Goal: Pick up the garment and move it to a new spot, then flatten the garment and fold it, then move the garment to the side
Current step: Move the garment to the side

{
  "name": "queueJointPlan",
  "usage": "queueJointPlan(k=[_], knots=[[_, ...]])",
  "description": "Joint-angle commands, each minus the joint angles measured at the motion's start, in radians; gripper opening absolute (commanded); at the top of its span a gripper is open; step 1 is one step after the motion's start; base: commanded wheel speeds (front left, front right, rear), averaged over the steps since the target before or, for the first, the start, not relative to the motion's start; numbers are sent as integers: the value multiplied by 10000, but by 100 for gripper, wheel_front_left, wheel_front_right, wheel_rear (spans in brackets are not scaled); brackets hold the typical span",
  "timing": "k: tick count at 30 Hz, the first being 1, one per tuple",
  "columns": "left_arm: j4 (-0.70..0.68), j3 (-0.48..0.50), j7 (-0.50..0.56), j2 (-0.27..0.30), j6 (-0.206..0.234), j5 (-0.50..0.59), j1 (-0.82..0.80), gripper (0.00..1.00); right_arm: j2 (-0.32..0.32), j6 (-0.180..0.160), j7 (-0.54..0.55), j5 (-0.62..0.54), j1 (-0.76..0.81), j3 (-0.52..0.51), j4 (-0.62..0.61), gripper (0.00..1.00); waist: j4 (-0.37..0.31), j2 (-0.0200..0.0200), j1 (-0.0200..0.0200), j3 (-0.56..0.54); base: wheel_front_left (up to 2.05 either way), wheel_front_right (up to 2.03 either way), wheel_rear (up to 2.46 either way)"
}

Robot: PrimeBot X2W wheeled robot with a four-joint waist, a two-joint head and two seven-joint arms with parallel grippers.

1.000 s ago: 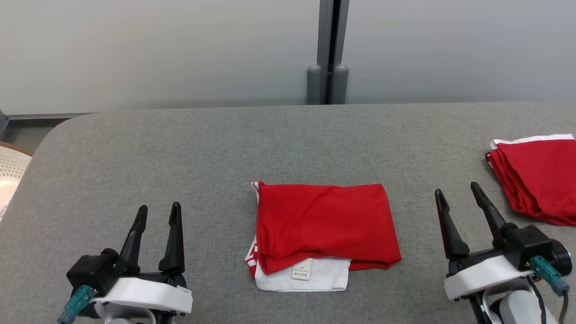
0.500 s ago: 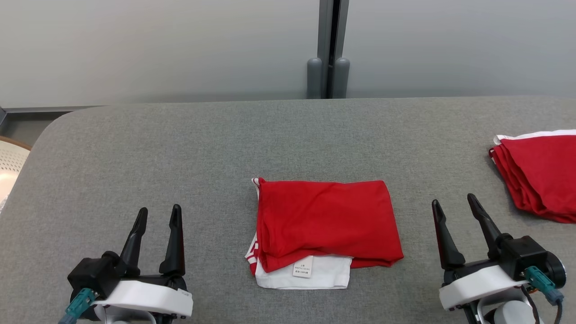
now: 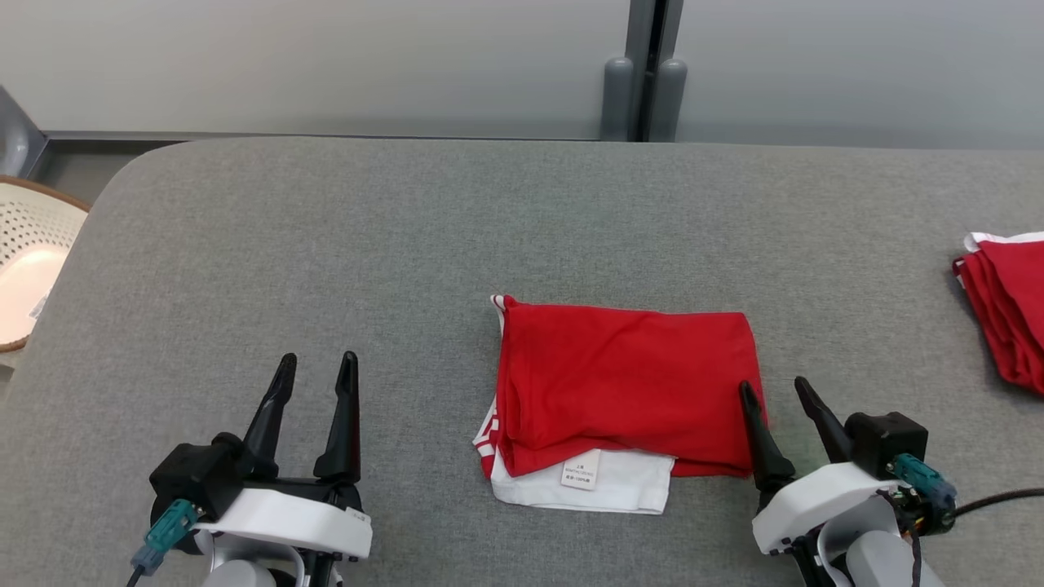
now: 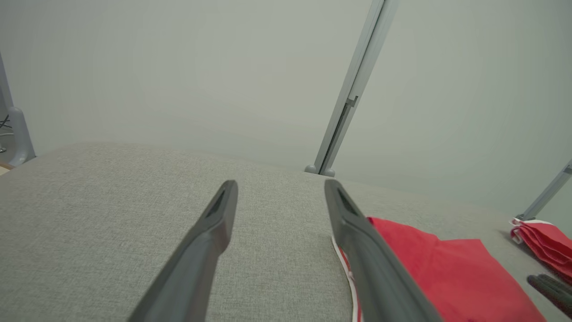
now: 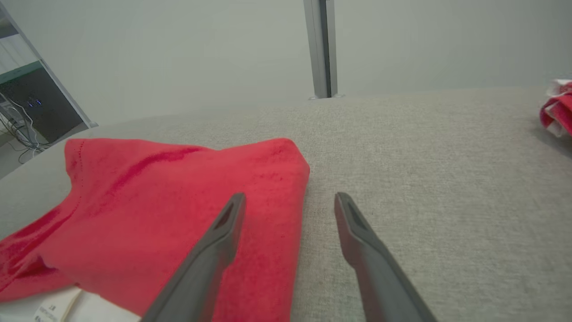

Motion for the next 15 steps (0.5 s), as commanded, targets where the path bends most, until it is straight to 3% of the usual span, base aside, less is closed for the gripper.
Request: queueJointPlan(k=[1, 10, 11, 12, 15], knots=[[15, -19, -10, 41, -37, -70, -126, 100, 14, -6, 29, 127, -148, 20, 148, 100, 145, 0, 0, 145, 0, 0, 0], [43, -100, -9, 38, -64, 9, -279, 100, 181, -4, 402, 969, -878, 504, 1916, 100, 456, 0, 0, 425, 0, 0, 0], [40, -88, -9, 38, -64, 18, -298, 100, 187, -4, 384, 1046, -928, 591, 2031, 40, 460, 0, 0, 442, 0, 0, 0], [39, -75, -9, 38, -64, 26, -315, 100, 194, -4, 340, 1072, -984, 679, 2147, 0, 455, 0, 0, 453, 0, 0, 0], [74, -70, -9, 34, -69, 81, -340, 100, 114, -6, 159, 1031, -1167, 909, 2381, 0, 363, 0, 0, 436, 0, 0, 0]])
